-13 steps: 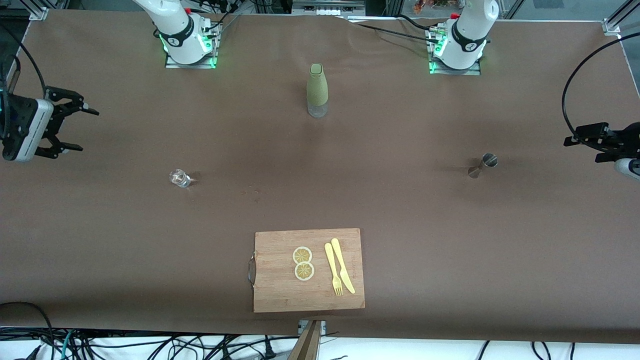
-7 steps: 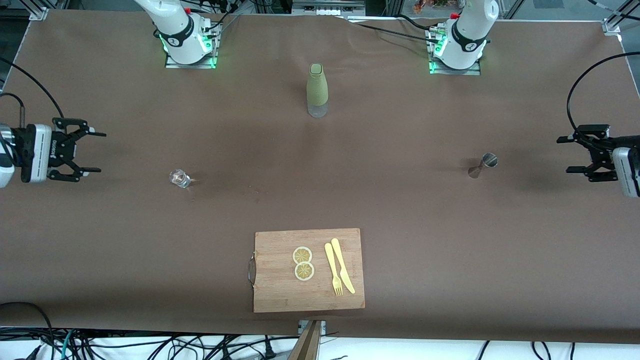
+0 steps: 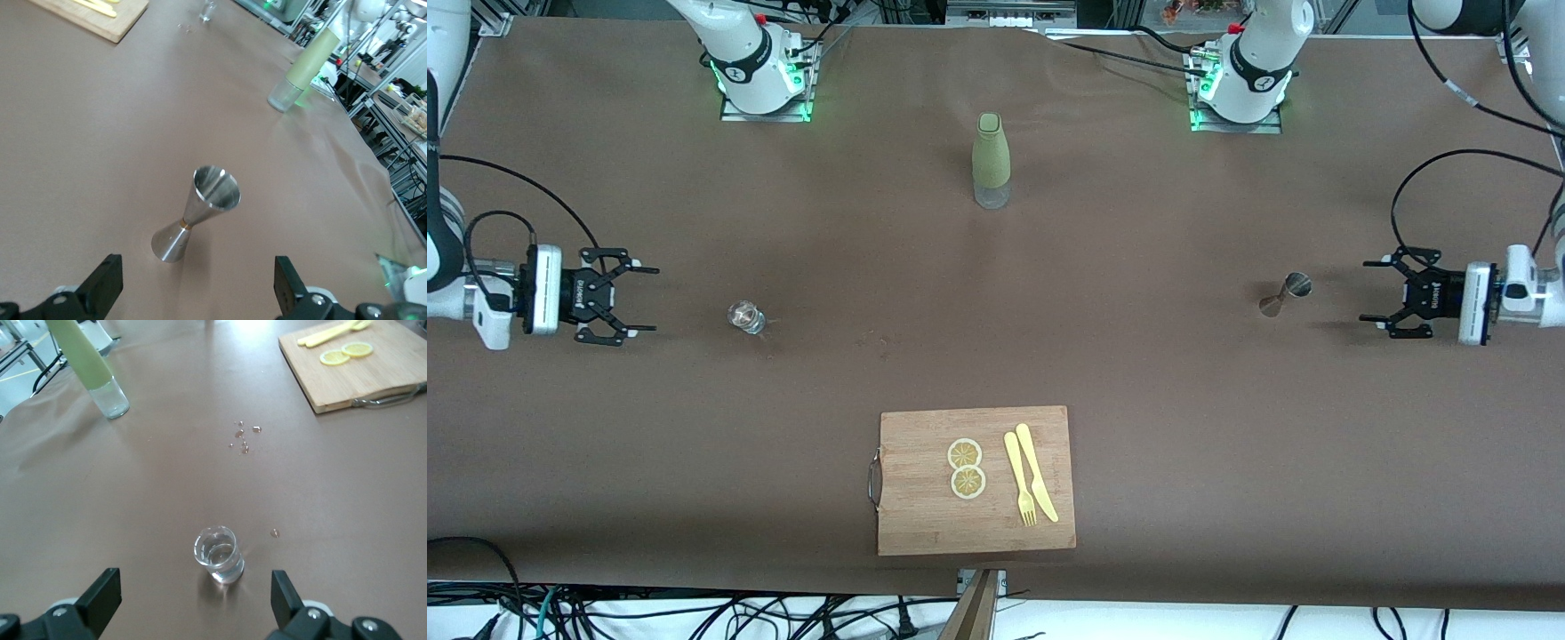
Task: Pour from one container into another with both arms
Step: 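Lower the right gripper toward the glass cup while the left gripper approaches the jigger, then close the right gripper on the glass cup while the left gripper grasps the jigger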
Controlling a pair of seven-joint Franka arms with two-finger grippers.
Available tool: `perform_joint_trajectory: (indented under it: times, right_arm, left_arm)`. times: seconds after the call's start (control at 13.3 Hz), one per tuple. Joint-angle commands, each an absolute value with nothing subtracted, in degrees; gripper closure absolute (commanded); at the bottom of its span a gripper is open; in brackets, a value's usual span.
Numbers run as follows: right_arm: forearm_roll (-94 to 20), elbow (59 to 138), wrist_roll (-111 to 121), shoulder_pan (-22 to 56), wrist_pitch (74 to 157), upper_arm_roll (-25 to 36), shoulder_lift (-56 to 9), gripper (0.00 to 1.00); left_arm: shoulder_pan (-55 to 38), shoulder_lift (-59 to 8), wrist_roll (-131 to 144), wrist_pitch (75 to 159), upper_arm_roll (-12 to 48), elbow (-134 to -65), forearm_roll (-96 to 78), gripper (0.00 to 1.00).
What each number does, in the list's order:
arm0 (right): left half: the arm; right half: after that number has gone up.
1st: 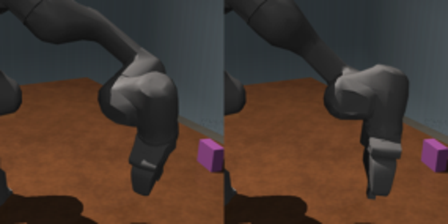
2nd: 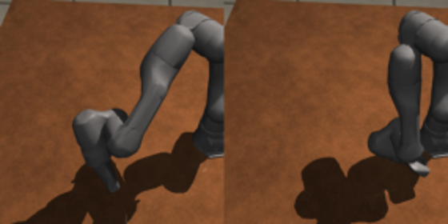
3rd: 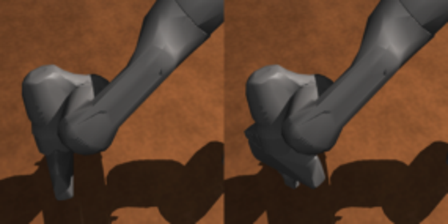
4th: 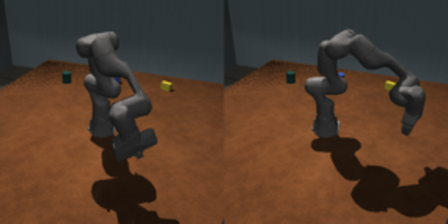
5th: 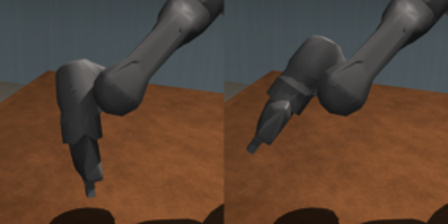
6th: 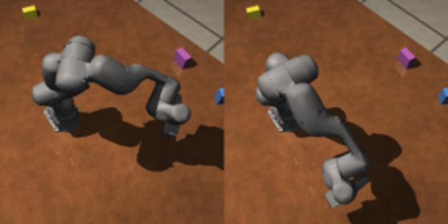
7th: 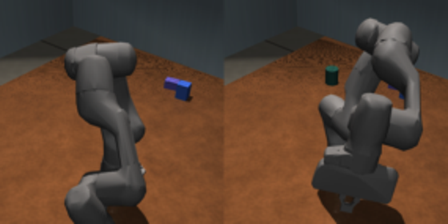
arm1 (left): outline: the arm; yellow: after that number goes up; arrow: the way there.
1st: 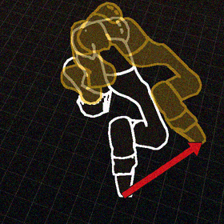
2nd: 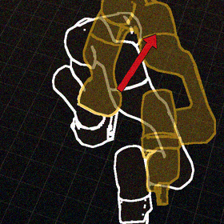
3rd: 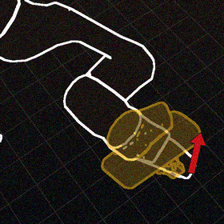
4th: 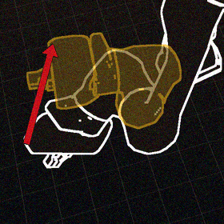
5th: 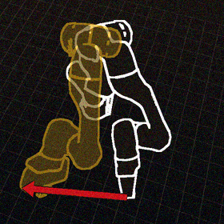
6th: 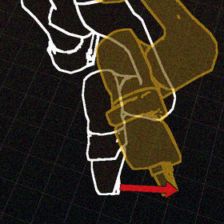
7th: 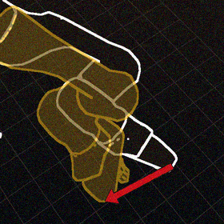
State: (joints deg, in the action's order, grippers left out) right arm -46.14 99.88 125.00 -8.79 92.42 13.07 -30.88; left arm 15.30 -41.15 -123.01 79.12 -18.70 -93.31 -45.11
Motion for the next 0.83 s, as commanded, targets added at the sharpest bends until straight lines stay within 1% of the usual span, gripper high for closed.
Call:
perform_joint_trajectory:
  times: [0.0, 0.23, 0.53, 0.75]
  right_arm:
    - [-51.5, 99.8, 134.1, -9.8, 91.8, 13.2, -35.8, 0.00]
    - [-55.0, 99.8, 142.3, -10.2, 90.9, 13.2, -40.2, 0.00]
    - [-59.3, 99.7, 151.1, -10.5, 90.4, 13.2, -45.3, 0.00]
    - [-61.3, 99.7, 153.1, -10.4, 90.1, 13.2, -46.8, 0.00]
  left_arm:
    - [16.9, -42.8, -133.6, 78.0, -19.0, -93.4, -48.2, 0.00]
    - [18.3, -46.8, -148.2, 78.0, -19.0, -95.2, -56.2, 0.00]
    - [19.0, -50.9, -159.6, 77.3, -18.9, -97.7, -62.4, 0.00]
    - [18.8, -51.1, -166.5, 77.3, -18.5, -100.5, -64.8, 0.00]
